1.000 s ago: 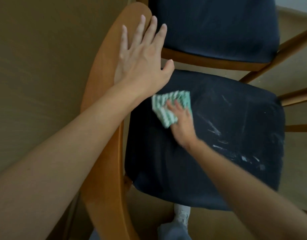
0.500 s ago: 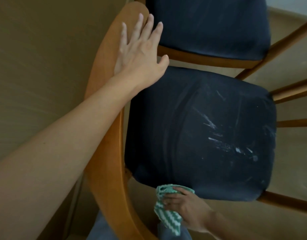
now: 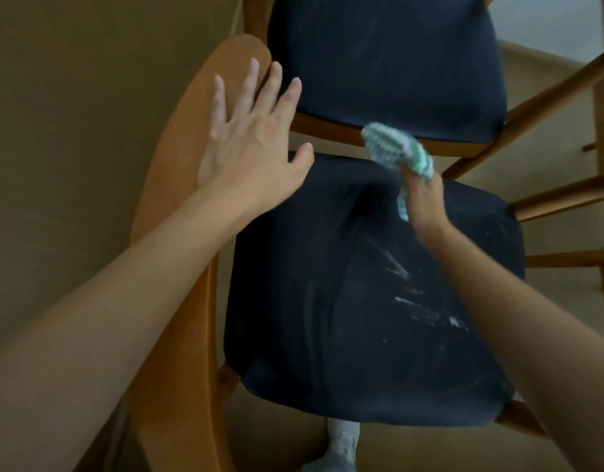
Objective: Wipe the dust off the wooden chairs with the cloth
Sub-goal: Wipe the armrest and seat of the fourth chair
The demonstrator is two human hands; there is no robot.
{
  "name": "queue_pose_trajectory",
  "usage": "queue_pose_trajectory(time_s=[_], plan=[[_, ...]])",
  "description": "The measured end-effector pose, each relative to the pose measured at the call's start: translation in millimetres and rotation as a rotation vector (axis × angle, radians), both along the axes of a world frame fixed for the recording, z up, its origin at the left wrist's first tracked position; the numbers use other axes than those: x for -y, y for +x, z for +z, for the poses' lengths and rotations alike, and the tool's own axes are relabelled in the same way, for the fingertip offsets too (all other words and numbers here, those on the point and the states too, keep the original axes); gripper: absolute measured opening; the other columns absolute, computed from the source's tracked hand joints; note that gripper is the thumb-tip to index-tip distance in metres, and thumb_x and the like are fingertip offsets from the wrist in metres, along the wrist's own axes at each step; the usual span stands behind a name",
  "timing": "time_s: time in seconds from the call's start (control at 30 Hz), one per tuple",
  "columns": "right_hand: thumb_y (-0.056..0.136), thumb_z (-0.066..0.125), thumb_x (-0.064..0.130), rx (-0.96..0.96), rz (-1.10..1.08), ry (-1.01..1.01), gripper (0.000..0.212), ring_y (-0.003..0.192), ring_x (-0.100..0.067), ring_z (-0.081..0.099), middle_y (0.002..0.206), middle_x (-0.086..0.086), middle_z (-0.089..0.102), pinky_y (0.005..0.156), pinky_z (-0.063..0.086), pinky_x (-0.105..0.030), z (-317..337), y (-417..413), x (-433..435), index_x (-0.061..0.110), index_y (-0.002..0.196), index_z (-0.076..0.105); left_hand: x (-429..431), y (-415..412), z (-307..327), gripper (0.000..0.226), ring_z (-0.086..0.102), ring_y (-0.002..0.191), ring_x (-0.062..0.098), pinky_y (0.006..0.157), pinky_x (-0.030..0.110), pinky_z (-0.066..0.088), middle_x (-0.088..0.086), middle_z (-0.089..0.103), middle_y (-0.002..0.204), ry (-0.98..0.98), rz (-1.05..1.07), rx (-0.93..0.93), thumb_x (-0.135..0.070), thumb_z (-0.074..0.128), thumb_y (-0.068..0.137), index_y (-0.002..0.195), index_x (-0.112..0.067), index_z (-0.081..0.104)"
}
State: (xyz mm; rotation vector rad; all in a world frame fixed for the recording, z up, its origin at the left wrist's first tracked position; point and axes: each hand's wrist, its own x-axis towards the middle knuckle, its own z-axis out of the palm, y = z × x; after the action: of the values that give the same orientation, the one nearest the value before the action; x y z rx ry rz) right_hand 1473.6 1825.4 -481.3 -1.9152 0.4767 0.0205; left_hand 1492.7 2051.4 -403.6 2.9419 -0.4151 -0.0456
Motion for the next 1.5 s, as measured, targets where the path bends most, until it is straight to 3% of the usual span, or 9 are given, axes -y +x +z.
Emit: queue_pose_trajectory(time_s=[0.1,0.17,0.3,0.6,0.73,1.07,1.33,1.43,1.5], plan=[[0.097,0.042,0.034,-0.060,-0.049,-0.176,0.035,0.087,-0.024,0.055,0.105,-0.022,0.062,0.074,0.045,-0.031,-33,53,20,0.009,0.116,0.058,-1,0,-1,0.066,-0.009,0.145,0.022,0.116,0.046,-0.007,0.005,0.001,0.159,0.000,-0.004,0.008,-0.043,0.034,0.095,0.151,-0.020,0.008],[0.098,0.038,0.034,-0.230,0.083,-0.415,0.038,0.113,-0.032,0.054,0.122,-0.015,0.059,0.093,0.040,-0.038,-57,67,27,0.013,0.127,0.052,-1,-1,-1,0.066,-0.009,0.146,0.022,0.115,0.046,-0.007,0.004,0.002,0.159,0.009,-0.007,0.013,-0.044,0.034,0.095,0.151,-0.020,0.008],[0.100,0.033,0.024,-0.307,0.232,-0.716,0.048,0.145,-0.019,0.013,0.154,-0.004,0.027,0.116,0.004,-0.038,-84,59,19,0.017,0.147,0.030,-2,0,-2,0.066,-0.009,0.145,0.023,0.115,0.046,-0.008,0.004,0.003,0.159,0.021,-0.008,0.017,-0.045,0.034,0.095,0.151,-0.020,0.009],[0.083,0.042,-0.009,-0.046,0.537,-0.444,0.070,0.140,-0.004,0.000,0.152,0.013,0.021,0.113,-0.006,-0.031,-79,-75,-45,0.029,0.141,0.039,-1,-1,0,0.065,-0.007,0.146,0.023,0.116,0.047,-0.006,0.004,0.004,0.159,0.023,-0.006,0.001,-0.044,0.035,0.095,0.151,-0.020,0.011],[0.063,0.034,0.005,-0.108,0.781,-0.346,0.082,0.141,0.004,-0.007,0.149,0.022,0.015,0.112,-0.016,-0.022,-68,-164,-60,0.035,0.139,0.038,-1,-1,2,0.065,-0.008,0.146,0.023,0.116,0.047,-0.007,0.004,0.004,0.159,0.024,-0.009,-0.015,-0.042,0.036,0.096,0.151,-0.020,0.011],[0.073,0.043,0.001,-0.202,1.317,-0.303,0.072,0.139,0.011,-0.008,0.150,0.026,0.016,0.109,-0.016,-0.017,-49,-245,-15,0.031,0.138,0.044,-2,-5,2,0.060,-0.001,0.146,0.021,0.117,0.041,-0.004,0.007,0.004,0.159,-0.044,-0.055,0.021,-0.036,0.038,0.098,0.150,-0.019,0.015],[0.082,0.043,0.008,-0.382,1.262,-0.277,0.054,0.129,-0.003,0.037,0.140,0.009,0.048,0.105,0.023,-0.018,-20,-240,14,0.020,0.133,0.053,19,-33,10,0.063,0.007,0.145,0.018,0.113,0.026,-0.002,0.005,0.008,0.158,-0.187,-0.303,-0.134,-0.031,0.046,0.096,0.150,-0.019,0.016],[0.088,0.045,0.013,-0.431,0.714,-0.057,0.027,0.076,0.008,0.054,0.085,0.013,0.067,0.070,0.043,-0.021,-4,-207,23,0.011,0.103,0.067,31,-47,-9,0.064,0.005,0.145,0.015,0.113,0.025,-0.002,0.003,0.005,0.159,-0.195,-0.284,-0.242,-0.033,0.044,0.097,0.150,-0.020,0.011],[0.093,0.048,0.020,-0.296,0.338,0.001,0.030,0.048,0.003,0.047,0.050,0.011,0.057,0.052,0.039,-0.020,-3,-163,36,-0.004,0.087,0.067,33,-51,-26,0.063,0.003,0.145,0.014,0.114,0.026,-0.002,0.002,0.004,0.159,-0.194,-0.242,-0.306,-0.034,0.042,0.098,0.150,-0.020,0.010]])
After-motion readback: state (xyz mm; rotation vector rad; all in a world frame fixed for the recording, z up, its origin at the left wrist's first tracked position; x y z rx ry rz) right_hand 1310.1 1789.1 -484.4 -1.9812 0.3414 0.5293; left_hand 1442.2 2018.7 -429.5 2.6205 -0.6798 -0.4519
